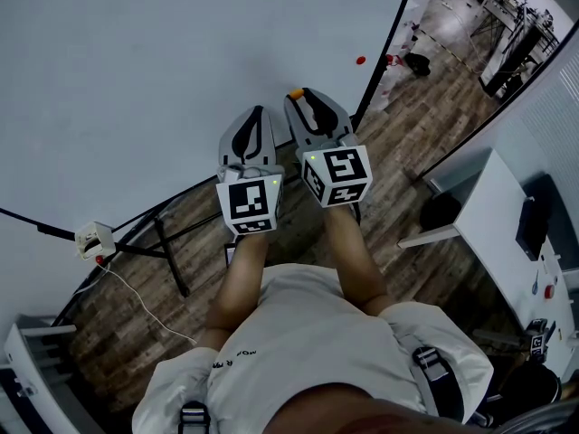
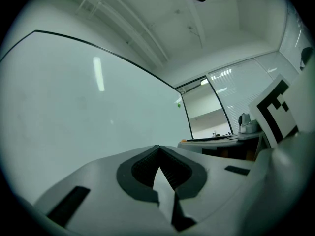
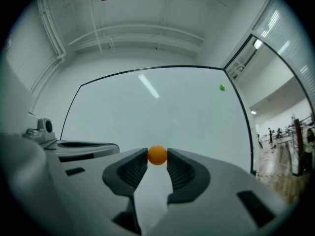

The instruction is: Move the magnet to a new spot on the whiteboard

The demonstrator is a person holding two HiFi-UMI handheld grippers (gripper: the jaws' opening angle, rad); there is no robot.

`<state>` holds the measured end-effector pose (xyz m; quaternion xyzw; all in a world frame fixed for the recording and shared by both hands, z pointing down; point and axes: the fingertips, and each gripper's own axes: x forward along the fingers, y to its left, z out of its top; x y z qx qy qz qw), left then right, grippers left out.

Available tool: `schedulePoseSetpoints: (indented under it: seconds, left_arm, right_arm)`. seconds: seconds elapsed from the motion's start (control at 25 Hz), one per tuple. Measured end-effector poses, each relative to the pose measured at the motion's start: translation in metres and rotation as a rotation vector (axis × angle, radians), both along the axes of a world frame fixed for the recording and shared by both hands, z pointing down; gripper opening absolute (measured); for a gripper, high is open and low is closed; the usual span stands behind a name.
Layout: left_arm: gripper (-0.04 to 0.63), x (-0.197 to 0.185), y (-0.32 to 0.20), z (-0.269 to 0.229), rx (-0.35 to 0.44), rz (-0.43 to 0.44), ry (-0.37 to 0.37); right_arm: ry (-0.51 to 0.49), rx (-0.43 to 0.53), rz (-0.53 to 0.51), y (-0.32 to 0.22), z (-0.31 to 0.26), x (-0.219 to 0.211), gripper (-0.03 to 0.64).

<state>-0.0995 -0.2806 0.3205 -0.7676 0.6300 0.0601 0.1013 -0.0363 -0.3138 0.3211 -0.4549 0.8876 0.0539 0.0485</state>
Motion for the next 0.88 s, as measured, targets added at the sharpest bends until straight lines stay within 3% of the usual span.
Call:
schedulePoseSetpoints:
  seconds: [0.88]
  left_arm:
    - [0.003, -0.005, 0.0, -0.001, -0.001, -0.007, 0.012]
  right_arm:
    - [0.004, -0.021, 0.004, -0.024, -0.008, -0.008, 0.132]
